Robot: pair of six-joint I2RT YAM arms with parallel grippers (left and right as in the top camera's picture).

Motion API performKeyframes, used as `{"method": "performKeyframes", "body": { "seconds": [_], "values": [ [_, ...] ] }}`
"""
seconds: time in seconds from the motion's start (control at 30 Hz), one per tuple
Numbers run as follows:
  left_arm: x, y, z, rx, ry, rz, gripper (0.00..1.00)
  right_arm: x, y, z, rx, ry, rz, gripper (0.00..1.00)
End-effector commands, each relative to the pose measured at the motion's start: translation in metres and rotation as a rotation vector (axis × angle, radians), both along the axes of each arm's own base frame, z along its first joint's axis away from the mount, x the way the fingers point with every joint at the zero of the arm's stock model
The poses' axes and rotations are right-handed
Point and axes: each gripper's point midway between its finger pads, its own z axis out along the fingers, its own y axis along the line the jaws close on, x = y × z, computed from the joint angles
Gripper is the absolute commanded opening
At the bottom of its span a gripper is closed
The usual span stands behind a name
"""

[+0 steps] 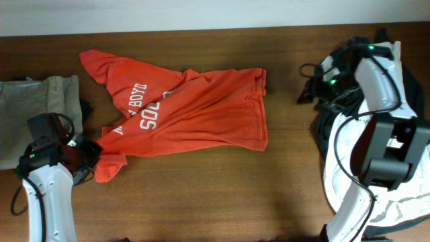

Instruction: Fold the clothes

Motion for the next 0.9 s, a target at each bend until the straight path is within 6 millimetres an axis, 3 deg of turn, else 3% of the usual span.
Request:
{"method": "performKeyframes", "body": {
  "seconds": [0.0, 0.1, 0.2, 0.27, 0.33, 0.37, 0.4, 0.47, 0.57, 0.6, 0.7, 0.73, 0.77, 0.8, 0.83, 0.87],
  "values": [
    [0.003, 0.001, -0.001, 0.009, -0.007, -0.018, 0.01, -0.038, 0.052, -0.002, 0.032, 0.101, 0.153, 0.64],
    [0.004, 0.001, -0.001, 0.011, -0.012, -0.018, 0.01, -0.089, 0.106, -0.032, 0.027, 0.240, 0.298, 0.63],
    [0.005, 0.001, 0.000, 0.012, -0.015, -0.018, 0.00, -0.099, 0.135, -0.061, -0.011, 0.226, 0.318, 0.63],
    [0.005, 0.001, 0.000, 0.013, -0.014, -0.018, 0.00, -0.091, 0.124, -0.085, -0.165, 0.201, 0.229, 0.63],
    [0.005, 0.001, 0.000, 0.013, -0.015, -0.018, 0.00, -0.082, 0.122, -0.090, -0.186, 0.168, 0.202, 0.63],
    [0.005, 0.002, 0.000, 0.013, -0.015, -0.018, 0.00, -0.078, 0.123, -0.090, -0.185, 0.154, 0.198, 0.58],
    [0.006, 0.002, 0.000, 0.014, -0.018, -0.018, 0.01, -0.077, 0.124, -0.091, -0.184, 0.146, 0.196, 0.47],
    [0.006, 0.002, 0.000, 0.015, -0.022, -0.018, 0.00, -0.077, 0.124, -0.091, -0.184, 0.146, 0.196, 0.04],
    [0.006, 0.002, 0.000, 0.016, -0.022, -0.018, 0.01, -0.085, 0.121, -0.086, -0.188, 0.183, 0.198, 0.04],
    [0.008, 0.002, 0.001, 0.033, -0.027, -0.067, 0.00, -0.081, 0.115, -0.068, -0.182, 0.172, 0.205, 0.04],
    [0.025, 0.009, 0.020, 0.144, -0.086, -0.257, 0.00, -0.030, 0.085, 0.037, -0.162, -0.037, 0.125, 0.04],
    [0.038, 0.014, 0.043, 0.185, -0.140, -0.277, 0.00, -0.012, 0.068, 0.090, -0.160, -0.156, 0.082, 0.04],
    [0.051, 0.013, 0.068, 0.209, -0.206, -0.327, 0.01, -0.005, 0.056, 0.130, -0.162, -0.236, 0.047, 0.04],
    [0.070, 0.005, 0.110, 0.212, -0.332, -0.394, 0.00, -0.002, 0.050, 0.159, -0.165, -0.301, 0.035, 0.04],
    [0.080, -0.003, 0.142, 0.203, -0.420, -0.424, 0.01, -0.002, 0.047, 0.189, -0.172, -0.377, 0.048, 0.04],
    [0.089, -0.011, 0.188, 0.208, -0.535, -0.462, 0.01, -0.001, 0.046, 0.220, -0.182, -0.467, 0.052, 0.04]
  ]
}}
